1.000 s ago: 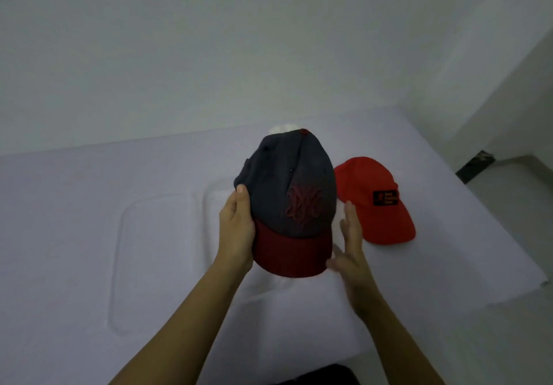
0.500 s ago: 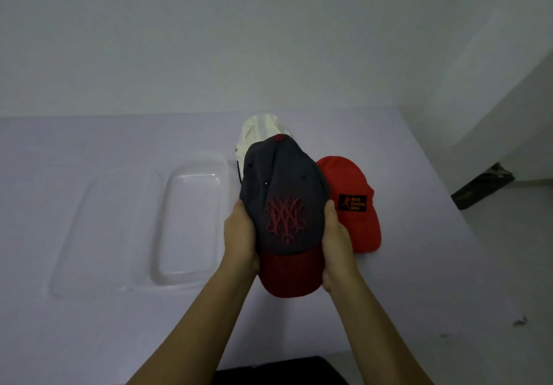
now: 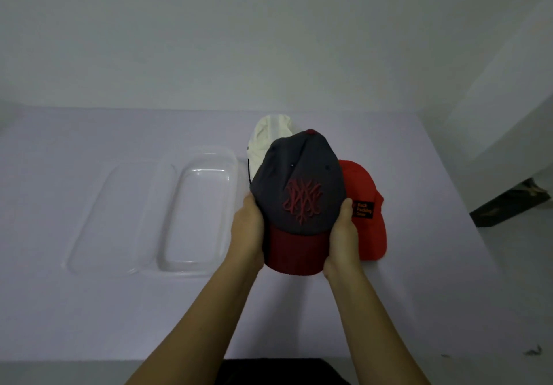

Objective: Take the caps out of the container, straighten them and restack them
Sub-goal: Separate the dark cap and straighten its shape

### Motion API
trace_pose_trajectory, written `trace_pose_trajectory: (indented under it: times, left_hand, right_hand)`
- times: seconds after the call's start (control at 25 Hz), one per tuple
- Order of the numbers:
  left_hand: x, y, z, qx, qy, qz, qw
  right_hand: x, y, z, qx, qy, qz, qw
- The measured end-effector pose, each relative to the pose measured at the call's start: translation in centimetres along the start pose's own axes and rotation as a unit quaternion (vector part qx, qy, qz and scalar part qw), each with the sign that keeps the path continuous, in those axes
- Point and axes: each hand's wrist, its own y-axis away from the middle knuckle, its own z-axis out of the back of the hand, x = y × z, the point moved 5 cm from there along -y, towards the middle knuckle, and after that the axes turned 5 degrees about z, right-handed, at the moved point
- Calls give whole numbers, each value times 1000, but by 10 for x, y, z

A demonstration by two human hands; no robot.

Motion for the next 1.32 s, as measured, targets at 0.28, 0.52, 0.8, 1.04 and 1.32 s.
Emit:
trace_pose_trajectory:
  times: [0.28,0.52,0.8,1.04,1.32]
  left_hand:
    - [0,-14,14,-16,116,9,993]
    - [-16,-10,36,86,-165,-306,934]
    - [-9,20,29,10,-390,-698,600]
    - [-35,30,33,-46,-372,-728,574]
    - [-43,38,23,-76,-368,-738,560]
  right_hand:
    - [-17,-6,-17,40,-52,-81,995]
    - [-9,-15,-15,6,-33,-96,995]
    - [7,2,-26,109,-45,-79,990]
    - [33,29,-19,180,468,440,746]
    - [50,41,-35,10,482,637,602]
